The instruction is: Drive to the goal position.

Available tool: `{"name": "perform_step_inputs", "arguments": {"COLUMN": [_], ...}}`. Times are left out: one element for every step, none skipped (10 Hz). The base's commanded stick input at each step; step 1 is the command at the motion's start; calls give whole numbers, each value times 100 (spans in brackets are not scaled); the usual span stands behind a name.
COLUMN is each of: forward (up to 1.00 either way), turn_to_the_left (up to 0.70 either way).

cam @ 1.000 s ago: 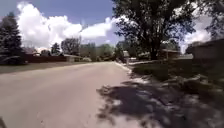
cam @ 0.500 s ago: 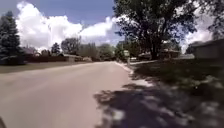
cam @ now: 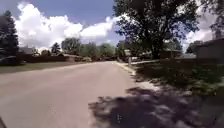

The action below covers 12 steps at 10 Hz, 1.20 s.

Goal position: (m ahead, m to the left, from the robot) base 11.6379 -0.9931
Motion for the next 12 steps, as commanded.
{"name": "perform_step_inputs", "arguments": {"forward": [70,70,70,70,70,70,70,70,70,70,70,70], "turn_to_the_left": [0,0,0,0,0,0,0,0,0,0,0,0]}}
